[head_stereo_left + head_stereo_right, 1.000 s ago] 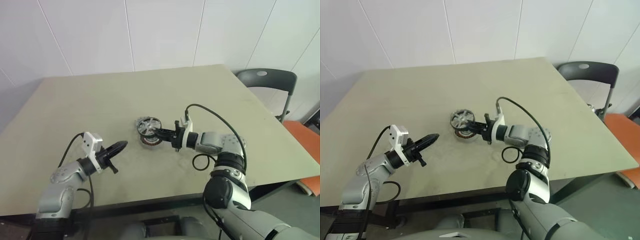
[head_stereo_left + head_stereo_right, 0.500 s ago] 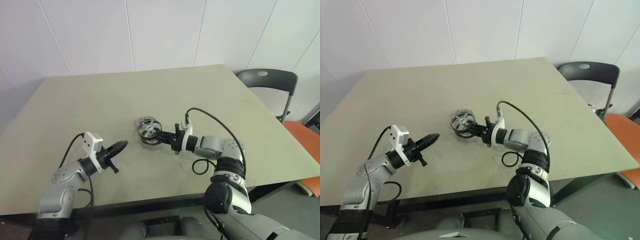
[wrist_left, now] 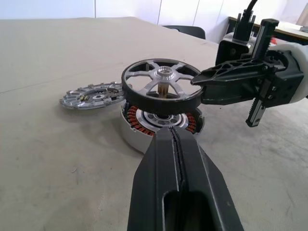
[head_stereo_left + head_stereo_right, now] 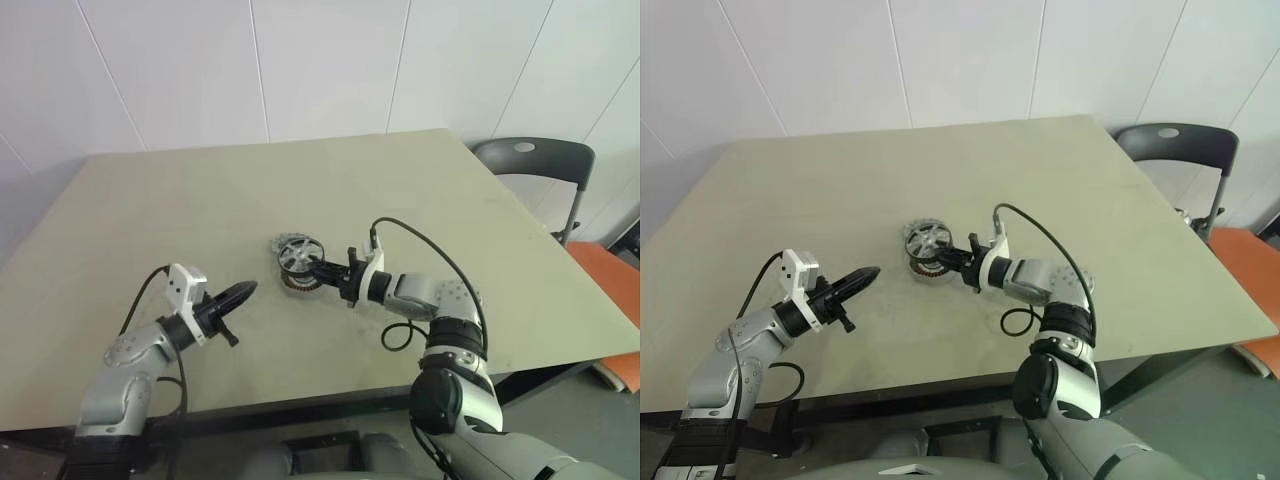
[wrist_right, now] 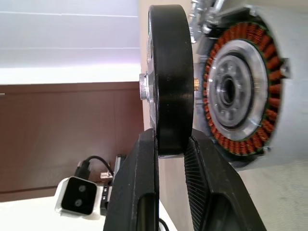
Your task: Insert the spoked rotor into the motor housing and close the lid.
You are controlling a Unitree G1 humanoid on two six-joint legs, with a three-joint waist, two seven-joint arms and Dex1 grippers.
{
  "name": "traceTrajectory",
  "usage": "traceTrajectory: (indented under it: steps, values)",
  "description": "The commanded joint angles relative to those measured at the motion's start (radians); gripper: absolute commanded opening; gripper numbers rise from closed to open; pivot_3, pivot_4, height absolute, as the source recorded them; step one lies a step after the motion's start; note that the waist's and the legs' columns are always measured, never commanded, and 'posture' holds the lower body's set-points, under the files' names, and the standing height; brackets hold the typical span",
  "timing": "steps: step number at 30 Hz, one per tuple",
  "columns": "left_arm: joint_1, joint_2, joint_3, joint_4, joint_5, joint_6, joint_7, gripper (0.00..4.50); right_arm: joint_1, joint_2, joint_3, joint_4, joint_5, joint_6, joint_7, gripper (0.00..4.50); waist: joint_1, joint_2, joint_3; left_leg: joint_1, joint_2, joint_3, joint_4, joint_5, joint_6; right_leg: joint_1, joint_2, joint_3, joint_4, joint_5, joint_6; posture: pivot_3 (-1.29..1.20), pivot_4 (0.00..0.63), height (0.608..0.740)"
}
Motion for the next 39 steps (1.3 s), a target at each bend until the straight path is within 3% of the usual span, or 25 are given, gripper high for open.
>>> traceTrajectory:
  steps: [1, 39]
  values:
    - [-0.018, 0.004, 0.002, -0.011, -0.015, -0.002, -0.003, 0.0, 0.001, 0.038, 0.023, -0.001, 0.026, -0.009, 0.016, 0.41, 0.0, 0.0, 0.0, 0.0, 0.0, 0.0, 0.0, 0.0, 0.0, 0.0, 0.0, 0.0, 0.0, 0.0, 0.0, 0.0, 0.0, 0.74]
    - [-0.032, -0.004, -0.019, -0.009, -0.015, 0.009, -0.008, 0.0, 0.045, 0.001, 0.082, -0.013, 0.024, -0.062, 0.052, 0.41, 0.0, 0.0, 0.0, 0.0, 0.0, 0.0, 0.0, 0.0, 0.0, 0.0, 0.0, 0.0, 0.0, 0.0, 0.0, 0.0, 0.0, 0.74]
